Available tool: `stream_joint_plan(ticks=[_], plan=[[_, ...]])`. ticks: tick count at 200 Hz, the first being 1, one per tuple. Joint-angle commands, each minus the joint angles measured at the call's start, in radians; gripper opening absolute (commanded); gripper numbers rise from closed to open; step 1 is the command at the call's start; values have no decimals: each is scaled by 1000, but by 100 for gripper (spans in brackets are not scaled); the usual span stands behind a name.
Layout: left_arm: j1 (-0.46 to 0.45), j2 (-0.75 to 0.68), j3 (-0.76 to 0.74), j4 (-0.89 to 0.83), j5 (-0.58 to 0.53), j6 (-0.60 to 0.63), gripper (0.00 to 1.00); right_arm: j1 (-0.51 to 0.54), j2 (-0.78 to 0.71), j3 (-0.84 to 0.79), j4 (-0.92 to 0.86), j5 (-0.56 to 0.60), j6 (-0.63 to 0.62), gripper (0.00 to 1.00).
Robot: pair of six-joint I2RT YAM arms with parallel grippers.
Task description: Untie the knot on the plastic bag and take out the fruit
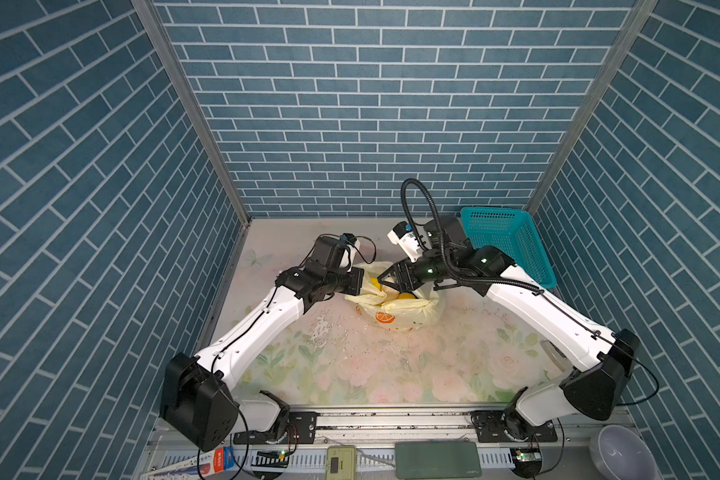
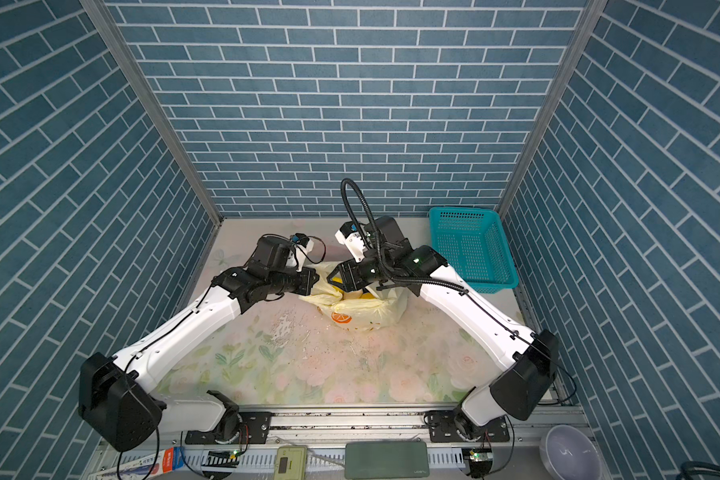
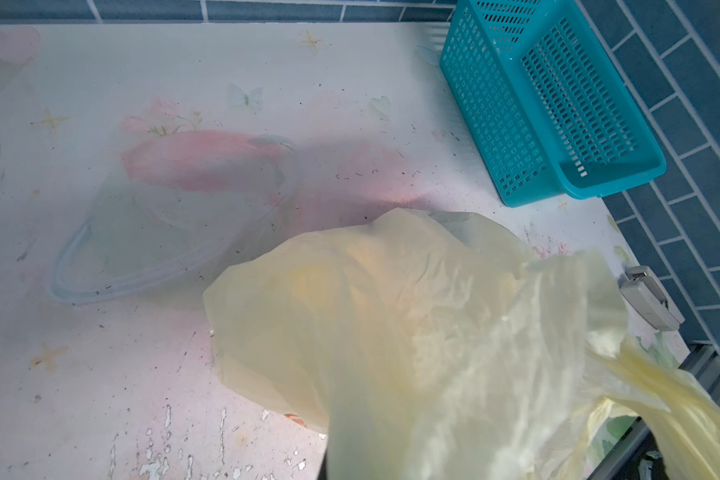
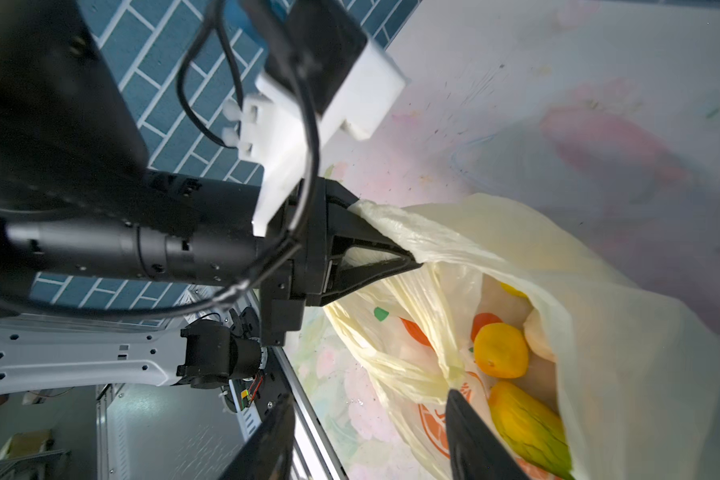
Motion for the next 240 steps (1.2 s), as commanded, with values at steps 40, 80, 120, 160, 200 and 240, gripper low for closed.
stream_joint_plan(ticks=[40, 80, 120, 160, 200, 240], plan=[[-6, -84, -11, -33, 17, -65, 0, 2, 73, -155, 127, 210, 206, 41], [-11, -111, -21, -66, -36, -64, 0, -2, 135, -134, -134, 607, 294, 54], [-11, -169, -48, -199, -165, -18, 0, -81, 101, -133, -371, 899, 242, 79], [-11, -210, -115, -200, -175, -48, 0, -143, 76, -112, -317, 779, 98, 83], [-66, -174, -89, -124, -126, -123, 0, -11, 53, -150, -222, 458, 155, 81], [-84, -179, -87, -164, -191, -127, 0, 101, 55, -248, -25, 465, 213, 81]])
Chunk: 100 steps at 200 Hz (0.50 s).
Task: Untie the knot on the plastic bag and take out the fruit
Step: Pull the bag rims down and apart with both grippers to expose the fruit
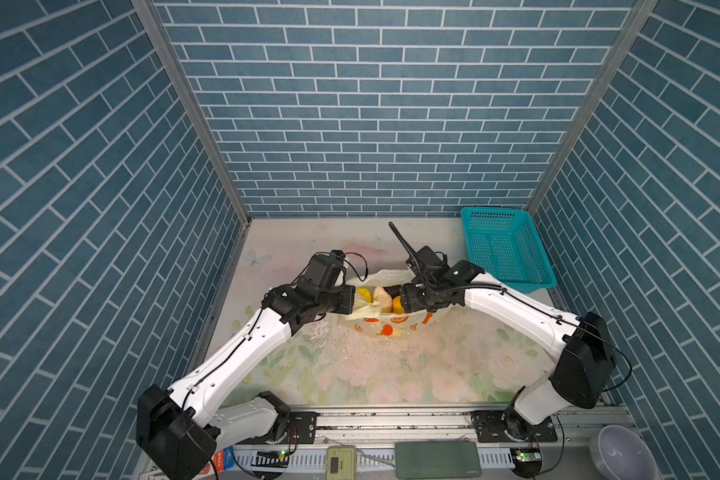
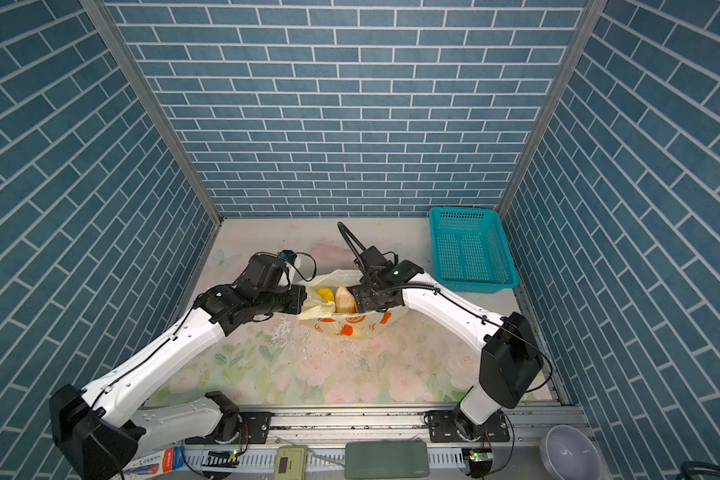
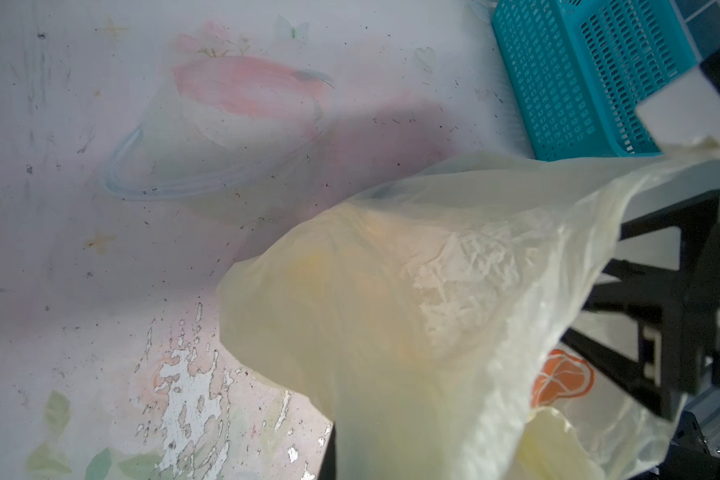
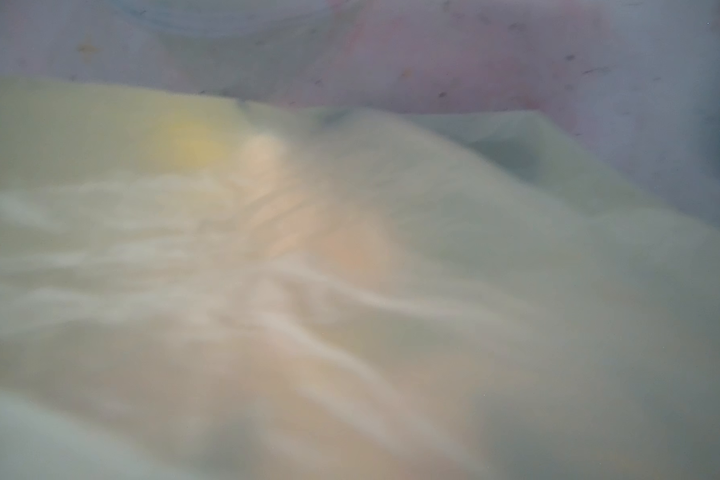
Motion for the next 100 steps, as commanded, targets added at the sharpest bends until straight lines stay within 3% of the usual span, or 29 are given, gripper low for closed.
stream_joint_plan(ticks=[1, 44, 77, 100], plan=[[-9, -10, 16, -21, -47, -16, 0, 45, -5, -56, 130, -34, 53, 82], [-11, -56, -16, -14, -120, -32, 0, 170, 30, -210, 317, 15, 11, 83], [-11, -57, -26, -40, -215, -24, 0, 278, 12, -397, 421, 28, 48, 84], [-13, -64, -43, -75, -278, 15, 0, 291, -14, -466, 456, 55, 92, 84]])
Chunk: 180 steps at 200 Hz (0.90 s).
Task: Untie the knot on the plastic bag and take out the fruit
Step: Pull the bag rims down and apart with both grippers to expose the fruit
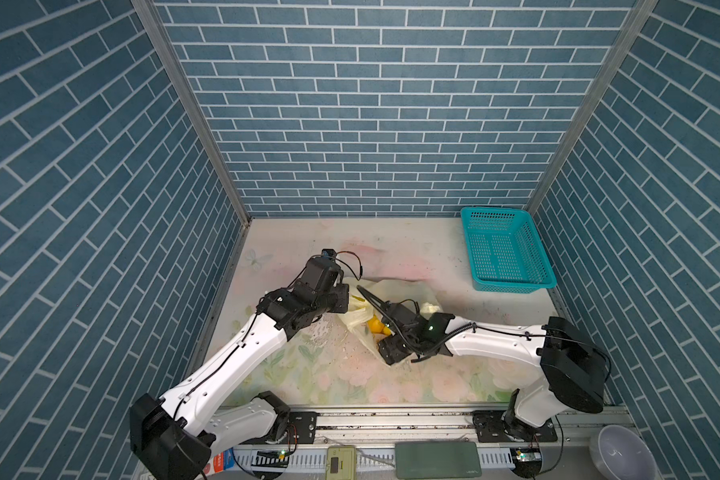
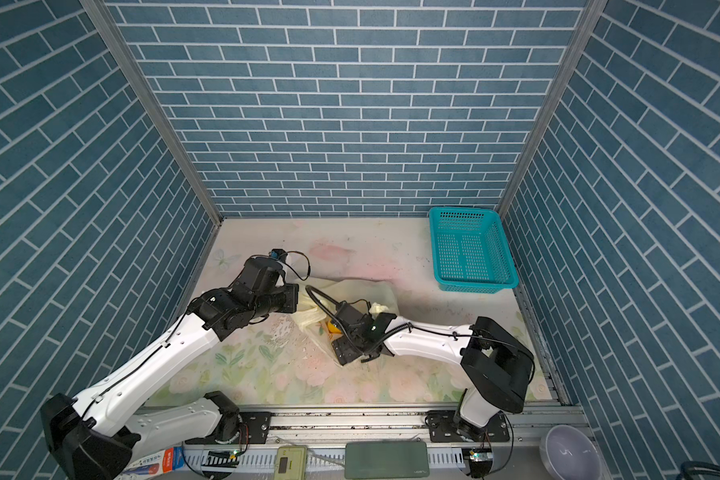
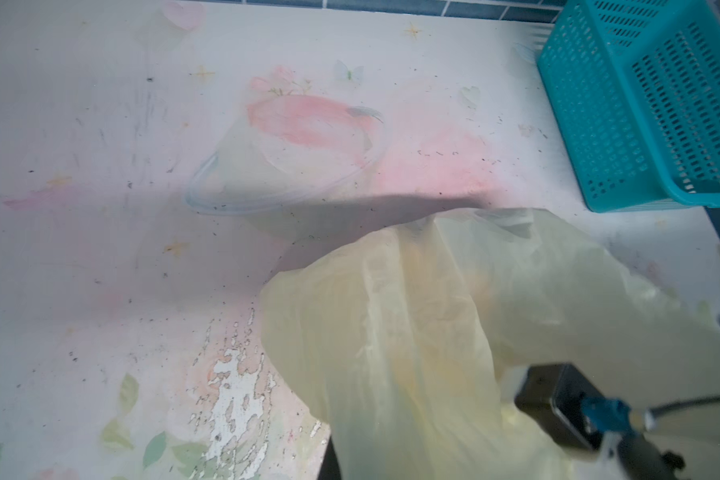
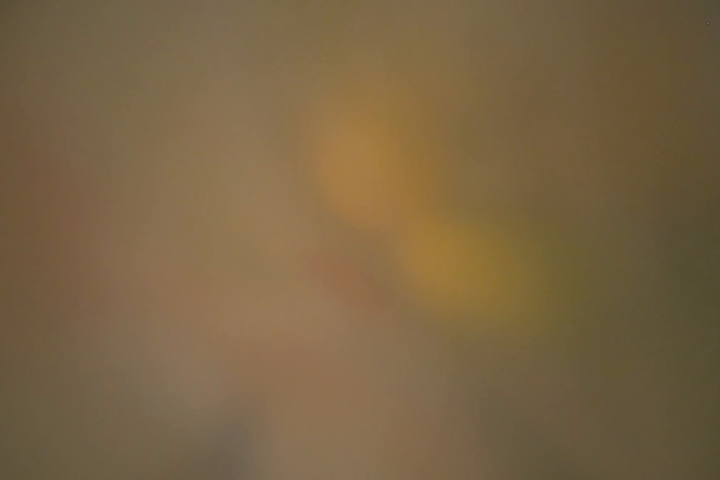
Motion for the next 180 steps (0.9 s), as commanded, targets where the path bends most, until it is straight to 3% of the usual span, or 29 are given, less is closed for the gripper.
stream_joint_plan(ticks=[1, 9, 26, 58, 96, 151, 165, 180], plan=[[-5, -17, -28, -53, -105, 34, 0, 4, -29, -70, 71, 49, 70, 84], [-5, -24, -35, -54, -99, 43, 2, 4, -41, -68, 72, 58, 72, 84], [-5, -40, -36, -50, -53, 52, 15, 5, -53, -33, 54, 75, 66, 85], [-5, -76, -36, -60, 41, 41, 63, -8, -63, 41, 17, 110, 61, 86], [-5, -122, -95, -45, 164, -40, 84, -55, -86, 76, 16, 121, 72, 86], [-5, -74, -174, 126, 200, -108, 89, -103, -93, 99, 30, 89, 63, 86], [-5, -35, -176, 166, 189, -106, 79, -103, -89, 95, 34, 85, 66, 86], [-5, 2, -172, 174, 168, -83, 61, -106, -96, 88, 37, 87, 70, 86]])
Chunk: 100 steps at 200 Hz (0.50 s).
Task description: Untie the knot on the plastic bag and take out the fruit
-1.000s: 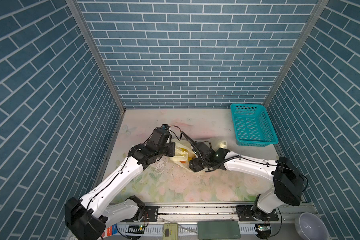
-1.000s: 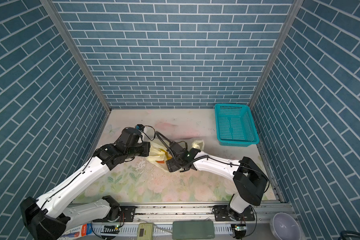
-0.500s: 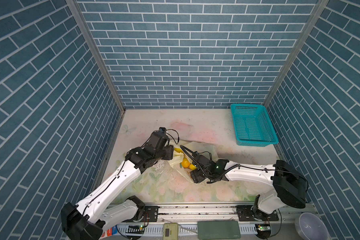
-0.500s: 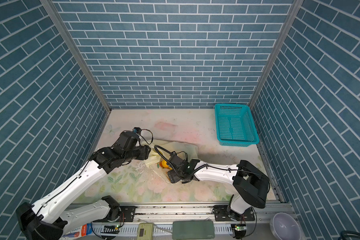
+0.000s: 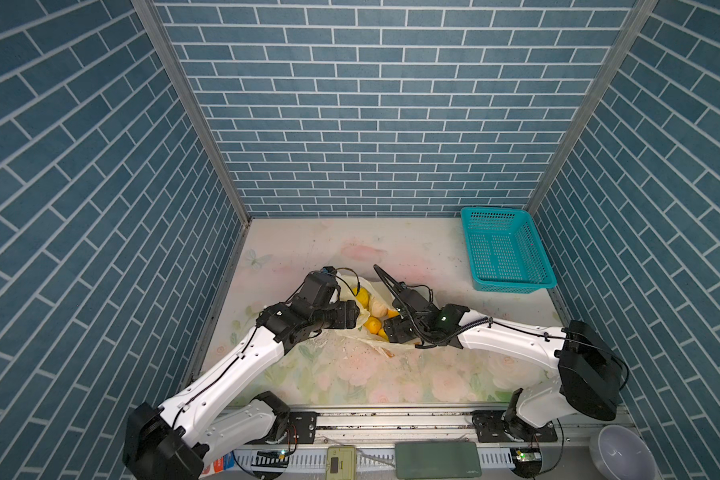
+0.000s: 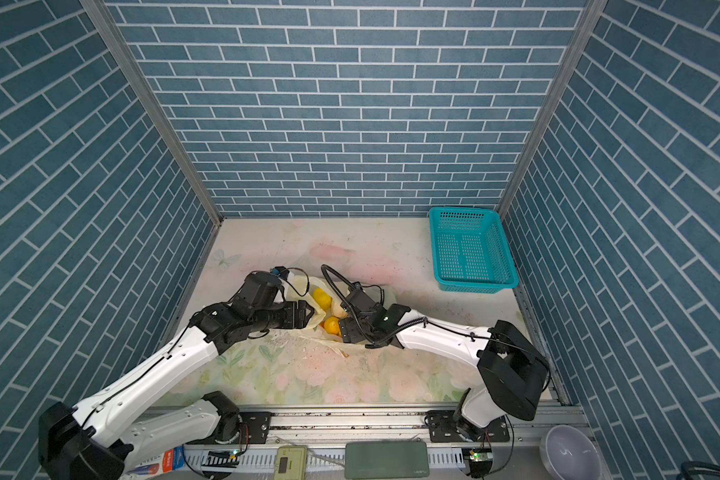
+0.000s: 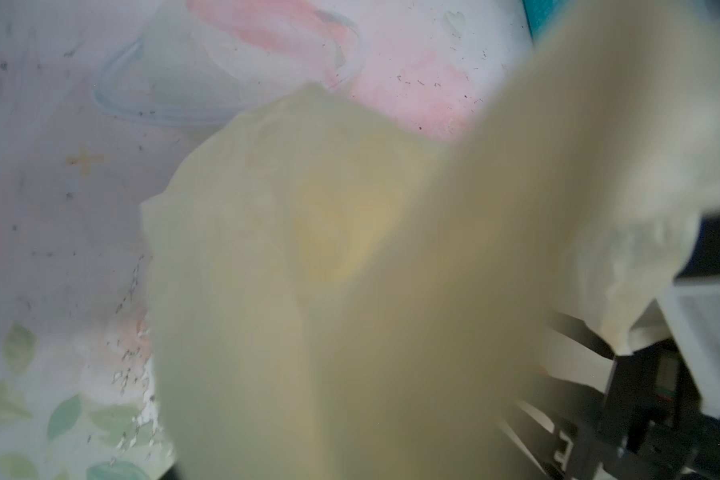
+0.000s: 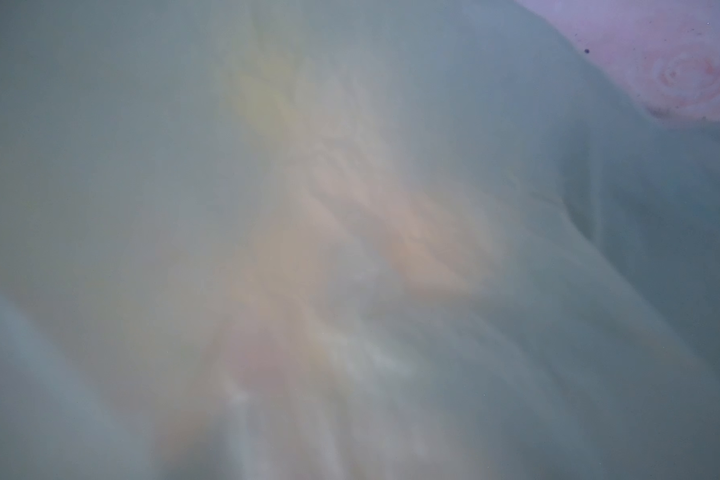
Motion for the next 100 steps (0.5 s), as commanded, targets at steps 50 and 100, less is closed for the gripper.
stream_joint_plan(ticks=[50, 100], plan=[[-2, 25, -65, 49, -91, 55, 0, -77, -15, 71, 40, 31, 17, 85], [-2, -90, -69, -120, -327, 73, 0, -164, 20, 116, -10, 149, -8, 84]])
